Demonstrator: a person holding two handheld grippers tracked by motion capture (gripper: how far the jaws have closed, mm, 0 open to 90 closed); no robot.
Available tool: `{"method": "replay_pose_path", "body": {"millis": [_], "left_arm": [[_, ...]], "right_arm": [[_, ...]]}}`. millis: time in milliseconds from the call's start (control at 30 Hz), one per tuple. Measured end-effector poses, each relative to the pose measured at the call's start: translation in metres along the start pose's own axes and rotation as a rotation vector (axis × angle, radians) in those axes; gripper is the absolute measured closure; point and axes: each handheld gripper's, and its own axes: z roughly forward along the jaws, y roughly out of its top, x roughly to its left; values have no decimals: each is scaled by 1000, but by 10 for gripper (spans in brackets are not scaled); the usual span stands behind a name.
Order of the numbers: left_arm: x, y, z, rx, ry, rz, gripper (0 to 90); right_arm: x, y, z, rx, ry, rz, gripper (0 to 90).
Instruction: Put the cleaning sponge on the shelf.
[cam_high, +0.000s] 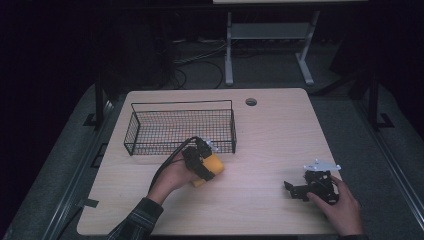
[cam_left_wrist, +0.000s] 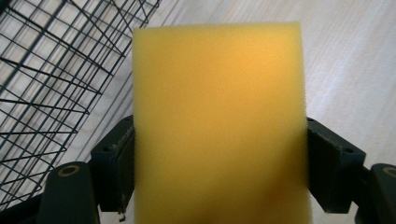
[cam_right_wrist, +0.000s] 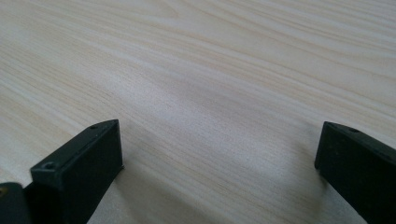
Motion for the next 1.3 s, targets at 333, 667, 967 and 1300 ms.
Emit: {"method": "replay_pose_path", "body": {"millis": [333,667,967,1300], "left_arm": [[-4,6,-16,-16,-22,17,227],[-5,10,-35,-53,-25,24,228],[-4,15,-48,-65,-23,33,228],[4,21,-62,-74,-5,32,229]], "right_arm": [[0,0,0,0,2,-1,1],[0,0,0,1,0,-3,1],[0,0,0,-1,-1,0,1],[0,0,0,-1,1,-1,1]]}}
